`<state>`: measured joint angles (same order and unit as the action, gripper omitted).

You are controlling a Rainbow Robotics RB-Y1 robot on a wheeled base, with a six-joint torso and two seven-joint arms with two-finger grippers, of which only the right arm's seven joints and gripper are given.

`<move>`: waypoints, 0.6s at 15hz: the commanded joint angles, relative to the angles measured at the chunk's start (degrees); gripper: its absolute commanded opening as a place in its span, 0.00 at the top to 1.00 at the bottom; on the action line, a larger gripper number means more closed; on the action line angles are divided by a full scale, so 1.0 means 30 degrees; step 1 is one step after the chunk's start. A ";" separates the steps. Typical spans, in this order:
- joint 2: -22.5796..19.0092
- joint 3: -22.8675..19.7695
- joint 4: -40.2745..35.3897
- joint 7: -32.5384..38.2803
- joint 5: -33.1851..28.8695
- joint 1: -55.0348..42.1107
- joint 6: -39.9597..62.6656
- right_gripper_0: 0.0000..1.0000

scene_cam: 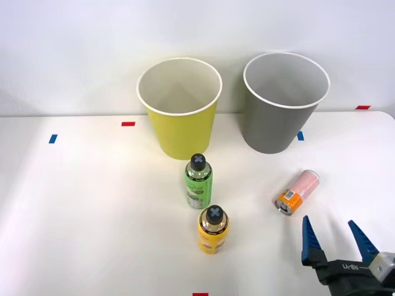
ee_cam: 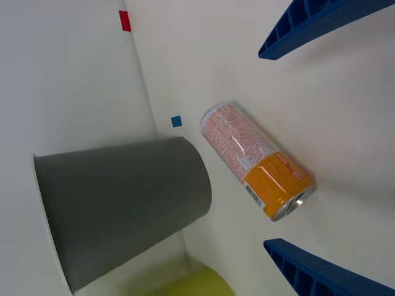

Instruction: Put cans in the gray bin, plastic bottles in the light green bin

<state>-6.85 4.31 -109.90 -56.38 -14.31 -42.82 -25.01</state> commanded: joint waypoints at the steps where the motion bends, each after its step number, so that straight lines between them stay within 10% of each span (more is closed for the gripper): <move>1: -0.0118 -0.0149 0.1623 -0.0190 -0.0474 0.0064 -0.2560 0.00; 9: -0.0147 -0.0559 0.3059 -0.0923 -0.1089 -0.0200 -0.4084 0.00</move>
<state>-7.22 2.71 -100.79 -58.91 -17.58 -43.11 -37.24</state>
